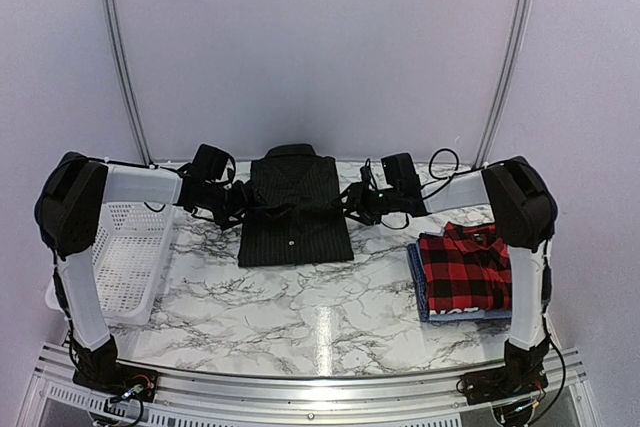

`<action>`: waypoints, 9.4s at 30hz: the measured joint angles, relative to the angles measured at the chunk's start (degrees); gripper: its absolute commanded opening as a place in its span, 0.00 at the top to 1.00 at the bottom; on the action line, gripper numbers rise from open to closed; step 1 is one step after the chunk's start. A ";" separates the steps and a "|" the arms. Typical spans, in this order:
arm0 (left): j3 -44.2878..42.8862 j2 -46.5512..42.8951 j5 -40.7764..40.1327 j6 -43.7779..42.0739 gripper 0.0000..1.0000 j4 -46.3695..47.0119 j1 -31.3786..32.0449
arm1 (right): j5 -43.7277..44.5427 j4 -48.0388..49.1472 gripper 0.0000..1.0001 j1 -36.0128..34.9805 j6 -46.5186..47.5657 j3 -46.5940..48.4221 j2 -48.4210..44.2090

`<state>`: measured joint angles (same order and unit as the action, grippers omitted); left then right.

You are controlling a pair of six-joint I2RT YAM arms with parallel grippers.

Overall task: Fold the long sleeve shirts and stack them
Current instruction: Fold the rectangle-folded shirt at the center of the board, then smooth out the 2/3-rectangle-folded shirt at the center of the board, then pick up the 1/3-folded shirt from the center of the board, then fold the 2/3-rectangle-folded shirt at the center of the board.

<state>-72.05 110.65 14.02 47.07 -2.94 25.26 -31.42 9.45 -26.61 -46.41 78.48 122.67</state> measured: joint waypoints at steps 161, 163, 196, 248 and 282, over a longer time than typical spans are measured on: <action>18.03 -12.59 -5.68 -5.92 0.80 -4.39 7.32 | 31.76 -24.81 0.67 -13.07 22.60 -10.36 -12.98; 18.25 -13.99 -6.49 -5.90 0.78 -4.61 7.32 | 31.34 -24.79 0.67 -13.07 22.43 -10.38 -13.68; 21.22 -10.91 -6.49 -5.92 0.75 -0.52 7.72 | 26.34 -23.37 0.76 -13.09 20.90 -11.50 -12.09; 24.17 -35.32 -9.57 0.92 1.00 -14.67 16.65 | 29.35 -29.00 1.00 -22.58 16.96 -20.11 -33.42; -14.29 15.98 -1.14 -5.49 1.00 -2.43 -1.46 | 21.38 -7.63 1.00 -2.99 18.21 9.81 7.76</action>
<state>-86.35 126.63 12.88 41.58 -5.37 23.79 -10.04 1.83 -29.61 -28.21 88.29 130.43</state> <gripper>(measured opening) 0.006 0.002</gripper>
